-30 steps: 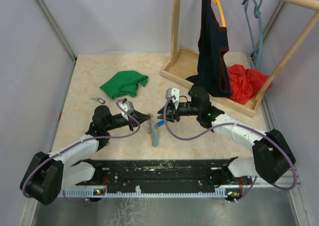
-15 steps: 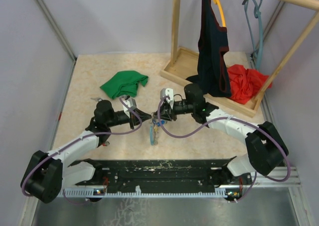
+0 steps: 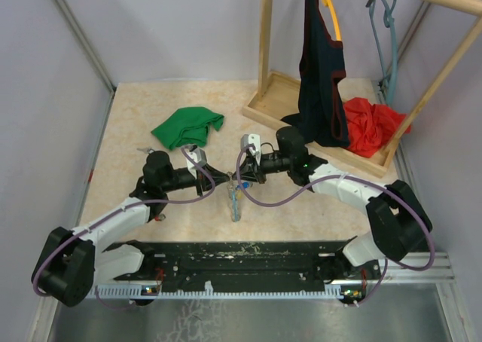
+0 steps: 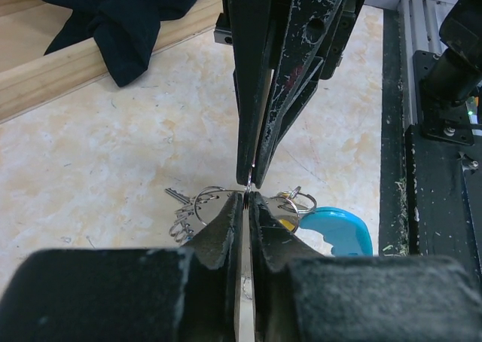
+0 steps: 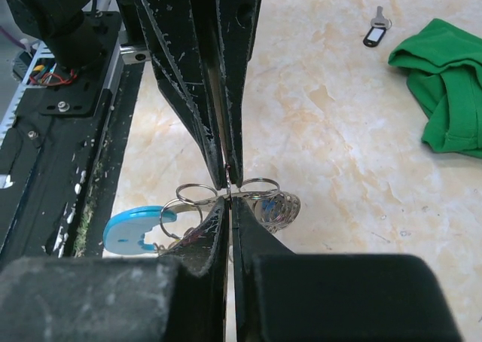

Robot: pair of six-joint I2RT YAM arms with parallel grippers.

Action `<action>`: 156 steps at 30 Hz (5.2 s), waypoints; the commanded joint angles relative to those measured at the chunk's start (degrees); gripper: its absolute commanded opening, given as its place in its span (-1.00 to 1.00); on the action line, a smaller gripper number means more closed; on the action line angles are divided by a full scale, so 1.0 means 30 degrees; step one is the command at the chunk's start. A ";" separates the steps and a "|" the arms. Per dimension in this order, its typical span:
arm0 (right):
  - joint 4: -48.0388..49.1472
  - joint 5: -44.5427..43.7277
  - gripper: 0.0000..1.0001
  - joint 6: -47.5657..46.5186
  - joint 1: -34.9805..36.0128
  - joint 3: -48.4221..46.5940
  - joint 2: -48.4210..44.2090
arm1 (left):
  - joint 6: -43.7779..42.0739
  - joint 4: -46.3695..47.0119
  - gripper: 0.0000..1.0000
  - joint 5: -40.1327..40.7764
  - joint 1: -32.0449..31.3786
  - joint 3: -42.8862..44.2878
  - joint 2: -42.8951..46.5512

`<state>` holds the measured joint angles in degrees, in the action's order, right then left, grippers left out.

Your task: Put the keys on the keyring

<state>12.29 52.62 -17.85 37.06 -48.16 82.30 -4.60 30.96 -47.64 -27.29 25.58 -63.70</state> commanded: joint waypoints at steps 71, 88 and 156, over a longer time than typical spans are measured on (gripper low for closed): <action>-0.5165 -2.2283 -0.63 1.4394 0.4482 -0.2095 0.5489 | -0.0391 -0.0242 -0.99 0.8905 -0.0282 -0.1938 0.3657; -1.4610 -2.2101 -1.00 1.1879 0.4132 -0.3849 0.1741 | -0.0622 -0.0220 -0.99 0.8217 -0.0277 -0.1937 0.3802; 0.1233 -2.0399 -0.56 0.8351 0.2618 0.4964 -0.0363 | -0.1112 0.0577 -0.99 0.5036 -0.0279 -0.2463 0.3537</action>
<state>8.34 -7.73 6.24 45.21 -33.65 82.67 -7.57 30.20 -31.18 -27.99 18.70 -53.10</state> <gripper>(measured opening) 0.225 0.012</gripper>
